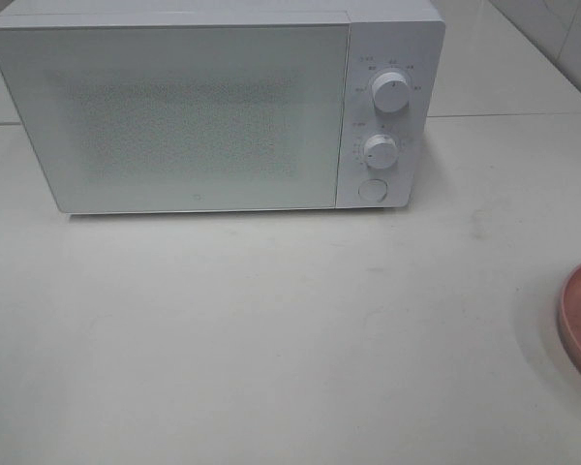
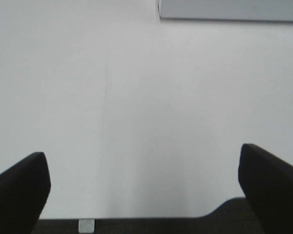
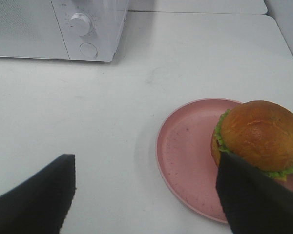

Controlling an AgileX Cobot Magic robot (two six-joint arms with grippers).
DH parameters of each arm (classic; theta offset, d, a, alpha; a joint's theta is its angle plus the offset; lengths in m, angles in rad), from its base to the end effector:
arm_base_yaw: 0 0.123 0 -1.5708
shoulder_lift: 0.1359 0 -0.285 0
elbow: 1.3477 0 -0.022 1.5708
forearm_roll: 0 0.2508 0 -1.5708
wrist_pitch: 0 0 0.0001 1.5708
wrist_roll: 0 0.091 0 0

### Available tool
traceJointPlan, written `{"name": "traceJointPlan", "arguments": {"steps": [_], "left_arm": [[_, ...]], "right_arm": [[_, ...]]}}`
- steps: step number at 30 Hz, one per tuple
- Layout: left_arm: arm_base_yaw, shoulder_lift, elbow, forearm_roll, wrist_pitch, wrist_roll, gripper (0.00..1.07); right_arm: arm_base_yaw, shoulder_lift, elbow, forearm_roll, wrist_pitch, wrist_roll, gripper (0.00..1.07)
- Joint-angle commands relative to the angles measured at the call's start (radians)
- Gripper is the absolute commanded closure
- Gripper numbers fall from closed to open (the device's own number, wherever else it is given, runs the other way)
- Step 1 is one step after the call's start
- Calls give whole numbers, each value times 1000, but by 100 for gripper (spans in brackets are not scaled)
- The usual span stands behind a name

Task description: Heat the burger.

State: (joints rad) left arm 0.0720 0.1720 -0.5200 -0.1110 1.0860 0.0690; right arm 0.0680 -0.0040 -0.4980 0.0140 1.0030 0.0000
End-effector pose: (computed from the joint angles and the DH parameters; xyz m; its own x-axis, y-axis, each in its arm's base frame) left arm 0.0193 -0.0076 0.2803 -0.6020 -0.0264 -0.7980 0.0166 0.9988 -0.0455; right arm -0.0030 0.0009 0.2815 -0.4017 -0.0198 -0.9156 -0.0757 0.9971 0.0116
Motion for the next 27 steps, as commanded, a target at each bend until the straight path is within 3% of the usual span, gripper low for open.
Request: {"name": "traceJointPlan", "arguments": {"steps": [1,6,27], "left_arm": [[5,-68,3,-5,-14,4,6],[5,-205,3,-13,-14,4,6],[5,-194,3,-12,-14,1,6]], "right_arm": [[-9,-27,2,0,-6,-12,31],[-9,-27,2,0,-6,-12,31],[-9,-27,2,0,-6,-12,31]]}}
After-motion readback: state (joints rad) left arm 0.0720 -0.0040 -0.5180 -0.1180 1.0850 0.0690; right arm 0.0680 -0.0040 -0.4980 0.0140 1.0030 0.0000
